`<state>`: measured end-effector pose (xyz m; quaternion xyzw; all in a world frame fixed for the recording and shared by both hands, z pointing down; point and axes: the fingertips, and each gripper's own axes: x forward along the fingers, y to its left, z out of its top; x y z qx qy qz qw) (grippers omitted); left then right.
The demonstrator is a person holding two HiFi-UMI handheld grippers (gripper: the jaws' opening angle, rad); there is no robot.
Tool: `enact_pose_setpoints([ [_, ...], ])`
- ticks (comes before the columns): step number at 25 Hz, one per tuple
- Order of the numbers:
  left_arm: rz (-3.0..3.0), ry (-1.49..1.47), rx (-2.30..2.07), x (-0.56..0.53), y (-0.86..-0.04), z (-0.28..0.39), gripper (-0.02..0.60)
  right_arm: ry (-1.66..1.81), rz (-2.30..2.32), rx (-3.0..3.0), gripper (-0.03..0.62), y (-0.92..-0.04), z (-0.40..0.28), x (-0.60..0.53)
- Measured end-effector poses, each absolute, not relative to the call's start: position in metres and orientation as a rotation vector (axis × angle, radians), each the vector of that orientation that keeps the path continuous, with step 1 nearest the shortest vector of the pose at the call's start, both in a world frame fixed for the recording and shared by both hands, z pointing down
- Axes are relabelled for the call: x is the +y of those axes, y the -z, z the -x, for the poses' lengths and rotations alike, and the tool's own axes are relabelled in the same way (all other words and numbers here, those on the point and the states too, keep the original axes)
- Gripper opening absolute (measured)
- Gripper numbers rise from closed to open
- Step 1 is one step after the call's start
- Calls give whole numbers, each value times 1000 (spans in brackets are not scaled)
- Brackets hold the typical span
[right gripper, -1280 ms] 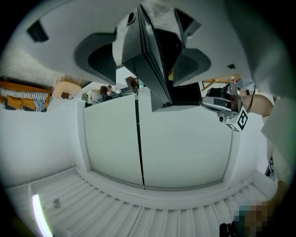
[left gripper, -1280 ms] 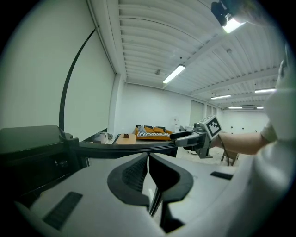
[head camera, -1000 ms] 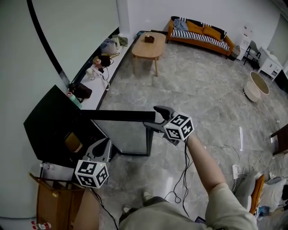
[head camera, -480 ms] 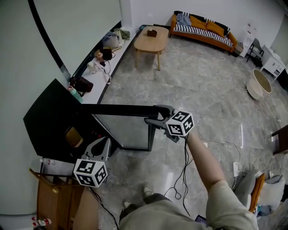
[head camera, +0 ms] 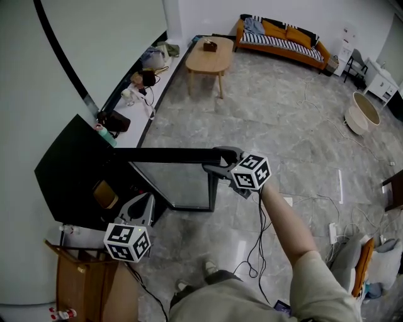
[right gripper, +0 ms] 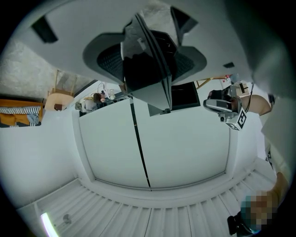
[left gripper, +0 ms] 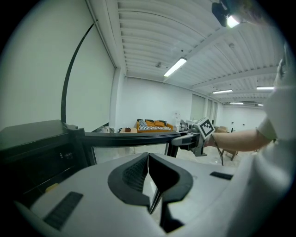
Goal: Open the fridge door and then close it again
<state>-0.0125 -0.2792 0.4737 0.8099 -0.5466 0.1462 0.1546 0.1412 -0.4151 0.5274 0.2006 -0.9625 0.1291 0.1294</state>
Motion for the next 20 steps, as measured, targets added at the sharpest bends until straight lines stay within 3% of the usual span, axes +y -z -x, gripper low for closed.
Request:
enact_pose_setpoints([
  [20,-2326,-364,-1570,-247,-465,34,9,-379,-585,-2755,263,-527,-134,-362],
])
